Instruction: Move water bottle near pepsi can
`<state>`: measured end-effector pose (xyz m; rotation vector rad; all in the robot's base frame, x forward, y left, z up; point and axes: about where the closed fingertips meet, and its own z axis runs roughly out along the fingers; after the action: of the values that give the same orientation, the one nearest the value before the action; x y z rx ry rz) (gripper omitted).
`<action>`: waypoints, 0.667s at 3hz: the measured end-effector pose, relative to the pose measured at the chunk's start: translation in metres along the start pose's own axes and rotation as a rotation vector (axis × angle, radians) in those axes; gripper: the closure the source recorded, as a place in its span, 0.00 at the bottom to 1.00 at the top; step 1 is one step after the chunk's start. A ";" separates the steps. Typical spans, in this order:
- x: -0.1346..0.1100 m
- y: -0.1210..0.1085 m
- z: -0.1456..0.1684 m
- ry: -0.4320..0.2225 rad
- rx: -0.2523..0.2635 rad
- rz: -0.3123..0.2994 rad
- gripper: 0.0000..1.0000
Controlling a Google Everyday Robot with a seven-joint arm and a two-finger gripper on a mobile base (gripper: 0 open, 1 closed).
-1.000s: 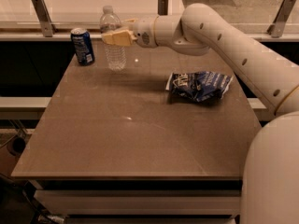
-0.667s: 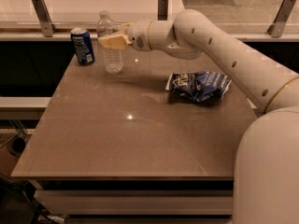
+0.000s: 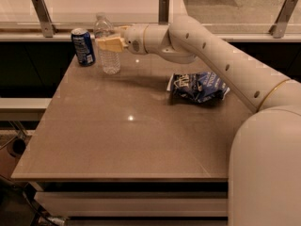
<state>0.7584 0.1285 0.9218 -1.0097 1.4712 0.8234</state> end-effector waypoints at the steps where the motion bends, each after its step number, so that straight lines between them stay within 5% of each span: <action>1: 0.000 0.002 0.003 0.000 -0.005 0.000 0.82; 2: 0.000 0.004 0.005 0.000 -0.009 0.001 0.59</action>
Offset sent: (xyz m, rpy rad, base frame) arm -0.0007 0.0028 -0.0004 0.0002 0.0010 0.0041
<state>0.7567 0.1347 0.9210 -1.0160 1.4688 0.8315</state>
